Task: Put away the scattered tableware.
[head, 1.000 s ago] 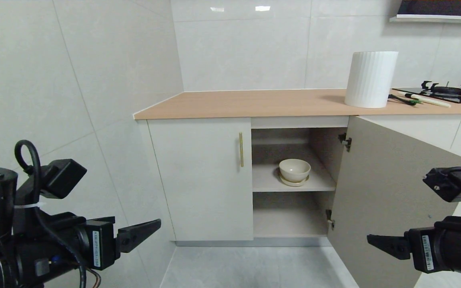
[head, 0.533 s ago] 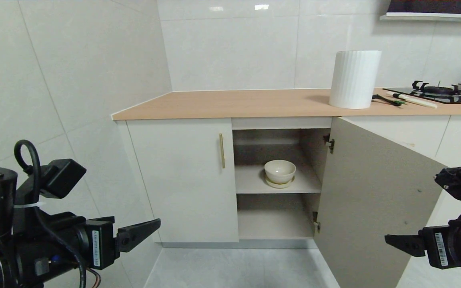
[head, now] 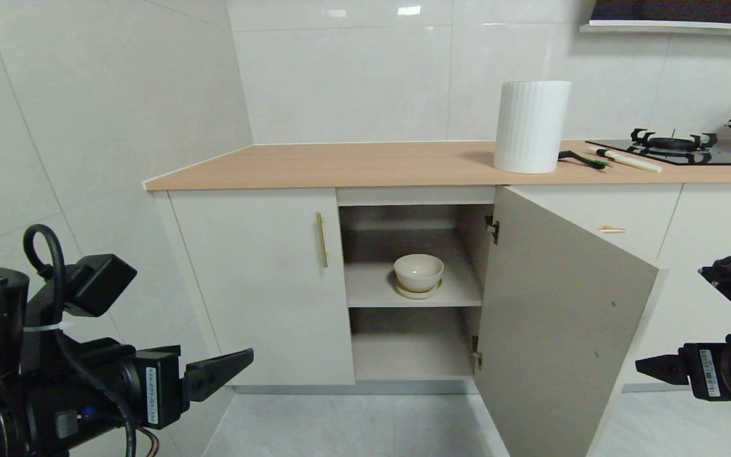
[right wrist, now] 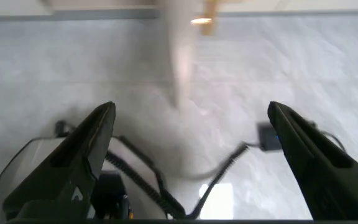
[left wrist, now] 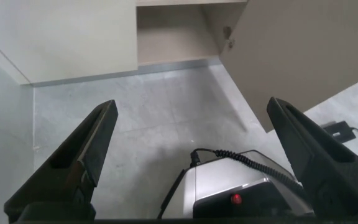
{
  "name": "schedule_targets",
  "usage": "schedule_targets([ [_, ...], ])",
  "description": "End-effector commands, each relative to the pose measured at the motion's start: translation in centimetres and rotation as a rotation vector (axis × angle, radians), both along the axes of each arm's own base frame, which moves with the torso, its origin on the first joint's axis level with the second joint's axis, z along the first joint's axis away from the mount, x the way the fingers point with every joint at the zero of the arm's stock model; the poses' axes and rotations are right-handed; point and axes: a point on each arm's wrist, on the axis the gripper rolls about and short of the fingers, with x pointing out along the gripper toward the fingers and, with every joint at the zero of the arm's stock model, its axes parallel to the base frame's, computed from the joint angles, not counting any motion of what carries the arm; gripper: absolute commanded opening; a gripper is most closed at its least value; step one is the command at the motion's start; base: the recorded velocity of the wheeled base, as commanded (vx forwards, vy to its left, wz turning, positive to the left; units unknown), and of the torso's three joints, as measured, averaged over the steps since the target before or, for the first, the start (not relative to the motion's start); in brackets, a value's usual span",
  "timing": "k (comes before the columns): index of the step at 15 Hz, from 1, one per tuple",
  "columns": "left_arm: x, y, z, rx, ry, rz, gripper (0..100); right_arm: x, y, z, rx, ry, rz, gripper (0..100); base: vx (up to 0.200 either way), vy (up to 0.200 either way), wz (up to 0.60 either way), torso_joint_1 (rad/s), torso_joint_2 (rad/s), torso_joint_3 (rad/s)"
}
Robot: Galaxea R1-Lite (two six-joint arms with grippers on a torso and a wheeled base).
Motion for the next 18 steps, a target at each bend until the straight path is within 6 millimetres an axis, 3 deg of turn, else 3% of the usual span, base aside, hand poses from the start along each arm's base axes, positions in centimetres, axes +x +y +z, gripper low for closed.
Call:
schedule_targets([
  [1, 0.0, 0.0, 0.0, 0.0, 0.002, 0.0, 100, 1.6, -1.9, -0.5, -0.023, 0.038, -0.092, 100, 0.0, 0.0, 0.0, 0.0, 0.0, 0.0],
  [4, 0.1, 0.0, 0.0, 0.0, 0.002, 0.0, 100, 2.6, -4.2, -0.5, -0.011, 0.032, -0.144, 100, 0.0, 0.0, 0.0, 0.0, 0.0, 0.0],
  [9, 0.1, 0.0, 0.0, 0.0, 0.002, 0.0, 100, 5.7, -5.6, -2.1, 0.004, 0.025, -0.215, 100, 0.0, 0.0, 0.0, 0.0, 0.0, 0.0],
  [14, 0.1, 0.0, 0.0, 0.0, 0.003, 0.002, 100, 8.7, -5.0, -4.6, 0.107, -0.025, -0.281, 100, 0.0, 0.0, 0.0, 0.0, 0.0, 0.0],
  [18, 0.1, 0.0, 0.0, -0.002, 0.001, 0.004, 100, 9.2, -4.3, -5.1, 0.137, -0.035, -0.282, 100, 0.0, 0.0, 0.0, 0.0, 0.0, 0.0],
])
